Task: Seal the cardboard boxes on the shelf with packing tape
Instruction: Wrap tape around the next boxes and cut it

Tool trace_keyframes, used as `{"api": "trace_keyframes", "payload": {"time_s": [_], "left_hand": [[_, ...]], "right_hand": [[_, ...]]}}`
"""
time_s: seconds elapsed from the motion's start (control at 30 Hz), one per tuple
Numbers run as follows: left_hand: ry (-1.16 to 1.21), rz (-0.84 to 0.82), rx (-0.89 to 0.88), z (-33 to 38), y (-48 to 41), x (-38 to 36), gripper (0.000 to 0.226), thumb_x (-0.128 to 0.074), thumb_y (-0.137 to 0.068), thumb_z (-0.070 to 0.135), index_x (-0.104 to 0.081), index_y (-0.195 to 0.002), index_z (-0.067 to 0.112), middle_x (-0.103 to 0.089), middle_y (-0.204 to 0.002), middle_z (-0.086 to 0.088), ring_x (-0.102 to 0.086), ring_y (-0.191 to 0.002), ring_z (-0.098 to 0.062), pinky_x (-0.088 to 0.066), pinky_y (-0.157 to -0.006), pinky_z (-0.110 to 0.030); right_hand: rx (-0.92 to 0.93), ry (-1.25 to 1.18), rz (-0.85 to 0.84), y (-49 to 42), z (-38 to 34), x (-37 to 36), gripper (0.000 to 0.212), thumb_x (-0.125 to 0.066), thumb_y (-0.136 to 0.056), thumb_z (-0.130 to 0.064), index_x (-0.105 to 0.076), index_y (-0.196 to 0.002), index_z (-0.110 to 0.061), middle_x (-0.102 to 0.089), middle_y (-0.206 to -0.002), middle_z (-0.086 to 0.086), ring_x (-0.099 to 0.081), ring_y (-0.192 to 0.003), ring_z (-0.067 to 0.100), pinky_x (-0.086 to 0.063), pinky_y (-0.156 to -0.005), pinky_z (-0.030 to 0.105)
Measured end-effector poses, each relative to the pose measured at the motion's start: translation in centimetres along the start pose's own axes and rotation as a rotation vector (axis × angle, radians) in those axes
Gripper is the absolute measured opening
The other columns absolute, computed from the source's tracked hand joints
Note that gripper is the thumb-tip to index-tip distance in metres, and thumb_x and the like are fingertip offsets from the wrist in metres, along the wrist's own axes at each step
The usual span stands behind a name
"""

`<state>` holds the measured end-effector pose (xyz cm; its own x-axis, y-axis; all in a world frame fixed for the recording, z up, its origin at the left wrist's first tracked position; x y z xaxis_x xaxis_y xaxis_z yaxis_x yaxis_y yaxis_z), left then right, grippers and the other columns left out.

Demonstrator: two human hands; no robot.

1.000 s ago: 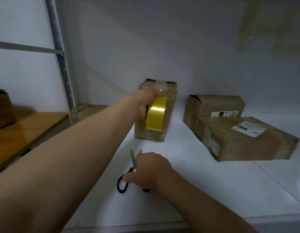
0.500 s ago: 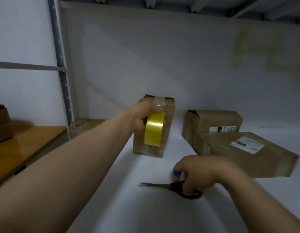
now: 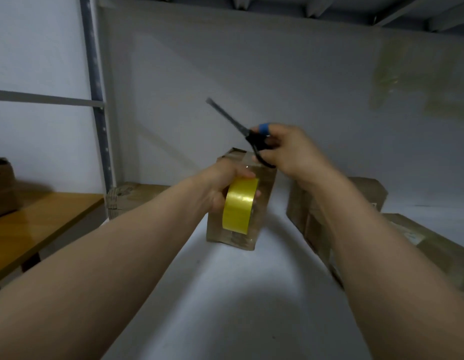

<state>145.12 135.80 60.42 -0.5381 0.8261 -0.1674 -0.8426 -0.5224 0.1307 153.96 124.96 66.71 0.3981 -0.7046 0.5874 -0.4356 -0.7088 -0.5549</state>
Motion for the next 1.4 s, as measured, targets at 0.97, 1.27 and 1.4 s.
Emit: {"api": "trace_keyframes", "payload": {"time_s": [0.97,1.27,1.4], "left_hand": [[-0.182,0.071,0.107,-2.8,-0.6,1.3,0.032,-0.076,-0.088,0.027,-0.068,-0.116,0.014,-0.071,-0.111,-0.016,-0.067,-0.096,-0.035,-0.051,-0.099,-0.054],[-0.133,0.073,0.096,-2.6,-1.2,2.2,0.048,-0.08,-0.084,0.025,-0.065,-0.127,0.011,-0.072,-0.106,-0.015,-0.068,-0.089,-0.033,-0.055,-0.09,-0.051],[-0.14,0.072,0.118,-2.6,-1.5,2.6,0.051,-0.081,-0.082,0.023,-0.065,-0.129,0.012,-0.073,-0.112,-0.016,-0.069,-0.094,-0.034,-0.055,-0.092,-0.052]], "right_hand": [[-0.3,-0.181,-0.479,7.3,10.2,3.9,0.054,-0.084,-0.059,-0.045,-0.078,-0.103,-0.015,-0.063,-0.068,-0.005,-0.052,-0.062,0.008,-0.036,-0.057,0.019],[-0.322,-0.135,-0.471,4.3,8.9,2.2,0.05,-0.082,-0.066,-0.047,-0.077,-0.101,-0.012,-0.069,-0.072,0.002,-0.061,-0.066,0.016,-0.041,-0.052,0.02],[-0.321,-0.082,-0.551,4.5,8.7,2.7,0.056,-0.081,-0.058,-0.055,-0.077,-0.096,-0.013,-0.068,-0.075,0.007,-0.059,-0.064,0.015,-0.038,-0.052,0.021]]}}
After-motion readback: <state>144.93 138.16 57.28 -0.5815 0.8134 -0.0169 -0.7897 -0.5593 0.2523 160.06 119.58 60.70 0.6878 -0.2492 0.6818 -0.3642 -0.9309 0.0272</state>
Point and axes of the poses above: each hand's wrist, its own y-axis away from the middle knuckle, its own x-axis out of the back of the hand, z = x × y, the point moved 3 cm from there along -y, towards the middle knuckle
